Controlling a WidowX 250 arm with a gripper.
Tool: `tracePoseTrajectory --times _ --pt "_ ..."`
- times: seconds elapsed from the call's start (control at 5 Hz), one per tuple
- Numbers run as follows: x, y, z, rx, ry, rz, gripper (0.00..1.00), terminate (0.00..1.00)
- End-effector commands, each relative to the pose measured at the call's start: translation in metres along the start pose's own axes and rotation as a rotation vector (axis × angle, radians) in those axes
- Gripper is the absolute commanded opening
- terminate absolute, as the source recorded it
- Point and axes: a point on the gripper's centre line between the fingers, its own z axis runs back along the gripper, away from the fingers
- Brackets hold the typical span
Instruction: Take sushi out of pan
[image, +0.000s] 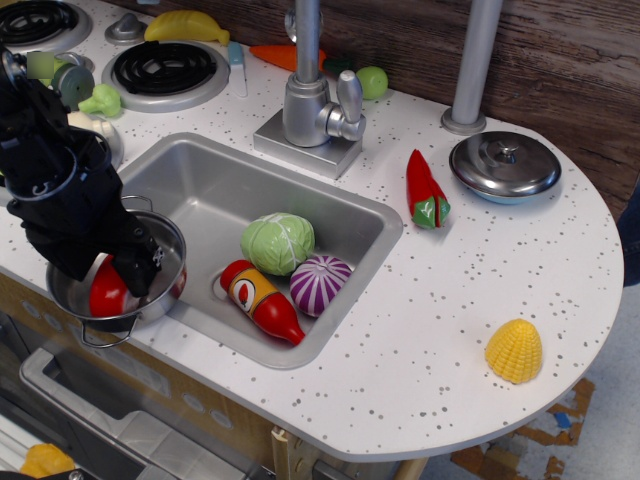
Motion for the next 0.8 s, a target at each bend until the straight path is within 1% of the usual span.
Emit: tracePoseTrajectory --times 0.0,0.2,0.4,0.6 --pt "0.0029 0.0068 -0.0035 -0.004 -0.014 -0.027 1.00 0.00" --pt "0.0046 0.0098 -0.0080 -0.011 -0.014 -0.033 1.00 0.00" --pt "0.0054 0.0089 -0.0106 0.005 -0.011 -0.015 0.00 0.00" --pt "0.0080 0.0081 -0.0041 0.016 0.002 -0.020 0.00 0.00"
